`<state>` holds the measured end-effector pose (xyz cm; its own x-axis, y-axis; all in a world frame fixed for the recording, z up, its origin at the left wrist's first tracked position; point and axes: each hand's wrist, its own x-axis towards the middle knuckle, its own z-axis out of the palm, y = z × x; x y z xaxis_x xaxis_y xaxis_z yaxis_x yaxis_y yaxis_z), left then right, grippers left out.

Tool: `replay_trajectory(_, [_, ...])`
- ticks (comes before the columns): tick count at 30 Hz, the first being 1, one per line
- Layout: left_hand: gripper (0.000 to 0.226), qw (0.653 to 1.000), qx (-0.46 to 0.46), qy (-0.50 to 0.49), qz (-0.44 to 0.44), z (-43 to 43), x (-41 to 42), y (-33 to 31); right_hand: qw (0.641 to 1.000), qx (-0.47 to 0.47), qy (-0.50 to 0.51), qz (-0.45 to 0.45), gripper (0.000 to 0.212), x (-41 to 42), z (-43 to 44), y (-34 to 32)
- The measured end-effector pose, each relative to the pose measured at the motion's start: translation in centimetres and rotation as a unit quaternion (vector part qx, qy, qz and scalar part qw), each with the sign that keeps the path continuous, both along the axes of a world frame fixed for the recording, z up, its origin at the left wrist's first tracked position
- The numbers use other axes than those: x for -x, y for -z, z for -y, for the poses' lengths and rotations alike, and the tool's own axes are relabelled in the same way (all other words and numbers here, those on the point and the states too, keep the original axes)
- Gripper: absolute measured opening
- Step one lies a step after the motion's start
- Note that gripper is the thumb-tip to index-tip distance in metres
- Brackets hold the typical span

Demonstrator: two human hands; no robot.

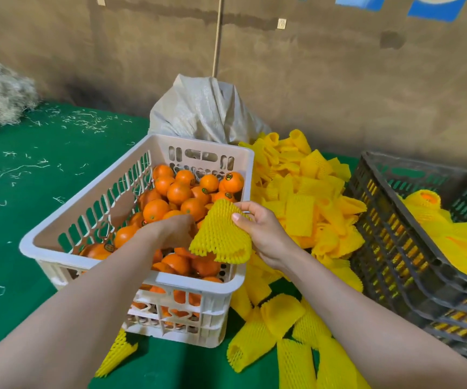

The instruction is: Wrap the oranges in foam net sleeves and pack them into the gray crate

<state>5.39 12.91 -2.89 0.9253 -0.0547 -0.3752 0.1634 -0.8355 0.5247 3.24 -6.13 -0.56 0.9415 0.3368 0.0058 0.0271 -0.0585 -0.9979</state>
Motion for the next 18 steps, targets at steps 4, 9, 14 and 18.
replay_trajectory(4, [0.051, 0.912, 0.397, -0.096, 0.043, 0.2, 0.6, -1.9, 1.0, -0.025, -0.005, -0.003, 0.018, 0.0, 2.0, -0.7])
replay_trajectory(9, [0.064, 0.775, 0.629, -0.018, 0.062, 3.2, 2.5, -5.1, 0.996, -0.078, -0.042, -0.007, 0.02, 1.2, 5.0, -2.7])
replay_trajectory(14, [0.072, 0.715, 0.699, -0.03, 0.006, 7.8, 4.5, -7.3, 0.981, -0.155, -0.097, -0.061, 0.022, 3.5, 7.4, -4.6])
replay_trajectory(18, [0.07, 0.68, 0.731, -0.051, -0.029, 11.6, 5.6, -7.8, 0.978, -0.166, -0.106, -0.068, 0.024, 4.7, 9.4, -4.9])
